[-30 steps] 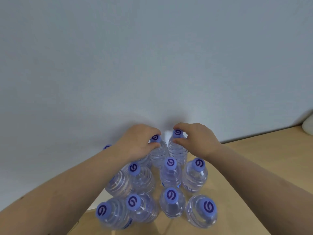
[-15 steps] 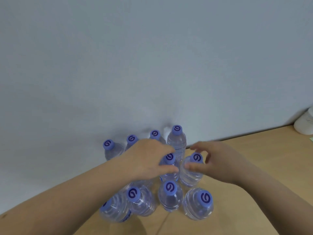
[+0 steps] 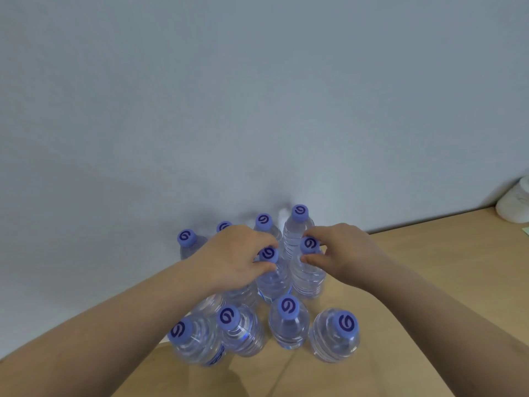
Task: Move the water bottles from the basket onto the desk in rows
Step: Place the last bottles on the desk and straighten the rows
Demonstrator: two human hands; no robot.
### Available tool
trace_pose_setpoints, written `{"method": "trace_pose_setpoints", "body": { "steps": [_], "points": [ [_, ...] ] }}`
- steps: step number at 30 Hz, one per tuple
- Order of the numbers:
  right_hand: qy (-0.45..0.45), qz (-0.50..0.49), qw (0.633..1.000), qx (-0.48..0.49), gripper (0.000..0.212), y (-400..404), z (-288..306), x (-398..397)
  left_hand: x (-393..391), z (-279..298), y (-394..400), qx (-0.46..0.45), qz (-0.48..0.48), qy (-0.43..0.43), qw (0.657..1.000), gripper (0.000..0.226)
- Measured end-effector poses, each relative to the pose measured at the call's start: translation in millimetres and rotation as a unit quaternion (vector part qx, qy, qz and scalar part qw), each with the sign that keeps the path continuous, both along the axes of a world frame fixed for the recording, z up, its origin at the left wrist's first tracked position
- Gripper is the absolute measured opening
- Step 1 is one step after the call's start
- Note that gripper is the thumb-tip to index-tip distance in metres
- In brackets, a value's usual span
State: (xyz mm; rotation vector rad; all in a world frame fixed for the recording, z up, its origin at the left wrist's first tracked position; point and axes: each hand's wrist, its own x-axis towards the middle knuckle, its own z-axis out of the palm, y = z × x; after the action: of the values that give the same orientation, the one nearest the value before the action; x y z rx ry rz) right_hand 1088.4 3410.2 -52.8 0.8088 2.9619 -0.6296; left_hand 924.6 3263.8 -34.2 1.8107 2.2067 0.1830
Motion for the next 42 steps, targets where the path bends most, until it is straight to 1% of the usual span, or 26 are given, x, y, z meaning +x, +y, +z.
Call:
{"method": "trace_pose_setpoints", "body": {
  "steps": [4, 5, 7, 8, 10, 12, 13, 15, 16, 17, 19, 22, 30, 37, 40, 42],
  "points": [
    [0.002, -0.033, 0.999, -0.043, 0.036, 3, -1, 4, 8, -1, 2, 0.001, -0.005, 0.0, 1.0, 0.04],
    [0.007, -0.042, 0.997, -0.062, 0.041, 3, -1, 6, 9, 0, 2, 0.001, -0.004, 0.002, 1.0, 0.042],
    [0.011, -0.053, 0.995, -0.083, 0.056, 1, 1, 13, 9, 4, 1, 0.003, -0.001, 0.02, 1.0, 0.048],
    [0.012, -0.055, 0.995, -0.077, 0.064, -2, 1, 18, 9, 7, -1, 0.009, -0.007, 0.042, 0.999, 0.05],
    [0.035, -0.063, 0.996, -0.05, 0.071, -9, 4, 36, 13, 14, -10, 0.062, -0.04, 0.087, 0.993, 0.051],
    [0.06, -0.057, 0.995, -0.052, 0.066, -21, 11, 62, 25, 20, -17, 0.112, -0.106, 0.109, 0.982, 0.052],
    [0.049, -0.044, 0.996, -0.067, 0.063, -27, 15, 74, 33, 22, -20, 0.102, -0.132, 0.113, 0.979, 0.052],
    [-0.029, 0.0, 0.995, -0.092, 0.065, -41, 18, 91, 45, 18, -22, 0.021, -0.153, 0.094, 0.984, 0.05],
    [-0.067, 0.025, 0.993, -0.089, 0.062, -47, 16, 94, 49, 14, -23, -0.018, -0.157, 0.079, 0.984, 0.043],
    [-0.081, 0.045, 0.993, -0.074, 0.054, -50, 13, 94, 50, 9, -22, -0.041, -0.163, 0.069, 0.983, 0.036],
    [-0.067, 0.048, 0.996, -0.043, 0.037, -49, 3, 91, 50, 6, -21, -0.055, -0.162, 0.059, 0.983, 0.031],
    [-0.052, 0.045, 0.997, -0.017, 0.032, -44, -3, 85, 50, 8, -23, -0.056, -0.161, 0.054, 0.984, 0.033],
    [-0.023, 0.028, 0.999, -0.017, 0.034, -40, -8, 62, 48, 7, -28, -0.058, -0.145, 0.079, 0.985, 0.029],
    [-0.001, -0.016, 0.998, -0.059, 0.033, -41, -8, 66, 49, 5, -32, -0.055, -0.123, 0.076, 0.988, 0.025],
    [0.002, -0.024, 0.998, -0.063, 0.041, -45, -7, 69, 50, 7, -33, -0.059, -0.111, 0.072, 0.989, 0.028],
    [0.007, -0.029, 0.998, -0.053, 0.054, -47, -4, 74, 50, 10, -35, -0.056, -0.098, 0.067, 0.991, 0.034]
  ]
}}
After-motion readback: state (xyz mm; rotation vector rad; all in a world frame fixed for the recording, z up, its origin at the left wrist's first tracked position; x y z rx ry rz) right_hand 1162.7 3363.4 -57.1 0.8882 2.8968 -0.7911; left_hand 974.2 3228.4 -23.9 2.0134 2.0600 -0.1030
